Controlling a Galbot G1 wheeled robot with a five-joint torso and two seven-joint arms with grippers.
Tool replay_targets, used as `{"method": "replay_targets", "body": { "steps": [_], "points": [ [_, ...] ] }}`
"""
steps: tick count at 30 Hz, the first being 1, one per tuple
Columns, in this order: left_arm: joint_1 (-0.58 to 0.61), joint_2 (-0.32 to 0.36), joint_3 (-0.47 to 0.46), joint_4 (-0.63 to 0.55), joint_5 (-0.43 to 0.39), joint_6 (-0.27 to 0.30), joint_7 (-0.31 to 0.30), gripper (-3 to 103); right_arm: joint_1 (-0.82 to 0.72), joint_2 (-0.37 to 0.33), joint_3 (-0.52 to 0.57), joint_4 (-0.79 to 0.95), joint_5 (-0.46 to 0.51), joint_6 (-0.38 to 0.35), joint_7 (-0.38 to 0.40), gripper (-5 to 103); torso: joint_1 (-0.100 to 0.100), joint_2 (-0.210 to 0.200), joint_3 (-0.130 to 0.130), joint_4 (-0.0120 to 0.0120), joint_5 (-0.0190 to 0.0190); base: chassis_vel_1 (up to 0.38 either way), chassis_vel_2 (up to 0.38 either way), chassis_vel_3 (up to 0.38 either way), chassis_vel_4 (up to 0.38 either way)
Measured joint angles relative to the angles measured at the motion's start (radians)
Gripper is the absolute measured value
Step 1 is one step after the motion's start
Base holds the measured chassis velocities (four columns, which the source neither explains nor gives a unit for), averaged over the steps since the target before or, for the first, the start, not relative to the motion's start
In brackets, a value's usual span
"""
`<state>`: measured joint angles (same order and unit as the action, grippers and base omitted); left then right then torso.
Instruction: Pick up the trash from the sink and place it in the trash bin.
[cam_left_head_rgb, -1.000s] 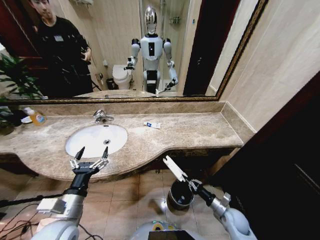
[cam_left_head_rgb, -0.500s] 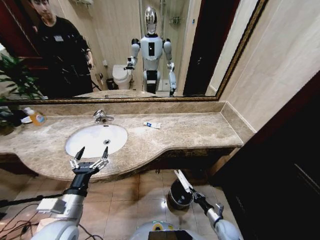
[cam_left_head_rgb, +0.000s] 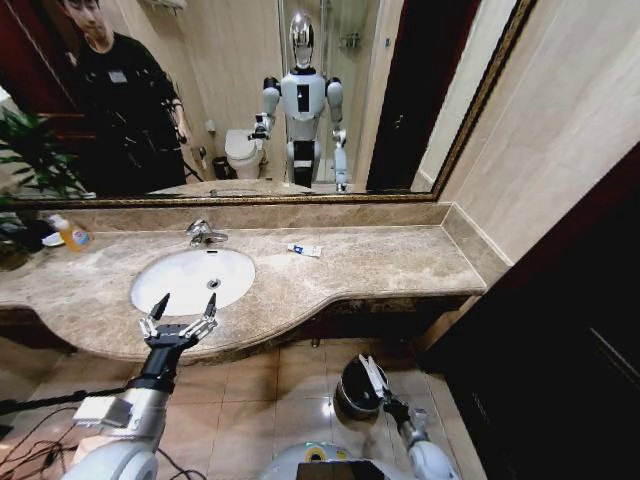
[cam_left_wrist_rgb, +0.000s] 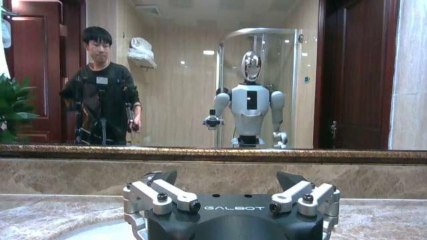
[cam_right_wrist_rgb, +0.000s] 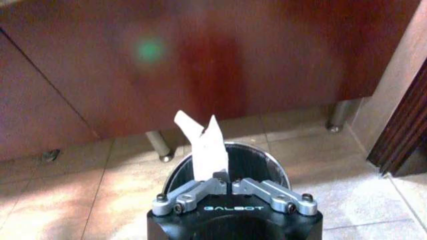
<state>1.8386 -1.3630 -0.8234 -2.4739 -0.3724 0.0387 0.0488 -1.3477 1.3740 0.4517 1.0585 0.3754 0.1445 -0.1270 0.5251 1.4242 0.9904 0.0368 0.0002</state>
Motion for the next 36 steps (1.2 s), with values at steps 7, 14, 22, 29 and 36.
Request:
{"method": "replay_targets", "body": {
  "steps": [7, 14, 22, 29, 36],
  "points": [
    [0.000, 0.000, 0.000, 0.000, 0.000, 0.000, 0.000, 100, 0.028, 0.012, -0.002, -0.052, -0.019, 0.017, -0.011, 0, 0.000, 0.000, 0.000, 0.0000, -0.0002, 0.000, 0.000, 0.000, 0.000],
    [0.000, 0.000, 0.000, 0.000, 0.000, 0.000, 0.000, 100, 0.033, 0.001, -0.003, -0.057, -0.020, 0.024, -0.021, 7, 0.000, 0.000, 0.000, 0.0000, -0.0002, 0.000, 0.000, 0.000, 0.000],
    [0.000, 0.000, 0.000, 0.000, 0.000, 0.000, 0.000, 100, 0.028, -0.003, -0.005, -0.054, -0.029, 0.042, -0.022, 38, 0.000, 0.000, 0.000, 0.0000, -0.0002, 0.000, 0.000, 0.000, 0.000],
    [0.000, 0.000, 0.000, 0.000, 0.000, 0.000, 0.000, 100, 0.016, -0.003, -0.006, -0.037, -0.036, 0.047, -0.022, 66, 0.000, 0.000, 0.000, 0.0000, -0.0002, 0.000, 0.000, 0.000, 0.000],
    [0.000, 0.000, 0.000, 0.000, 0.000, 0.000, 0.000, 100, 0.006, -0.001, -0.006, -0.026, -0.036, 0.050, -0.020, 88, 0.000, 0.000, 0.000, 0.0000, -0.0001, 0.000, 0.000, 0.000, 0.000]
  ]
}}
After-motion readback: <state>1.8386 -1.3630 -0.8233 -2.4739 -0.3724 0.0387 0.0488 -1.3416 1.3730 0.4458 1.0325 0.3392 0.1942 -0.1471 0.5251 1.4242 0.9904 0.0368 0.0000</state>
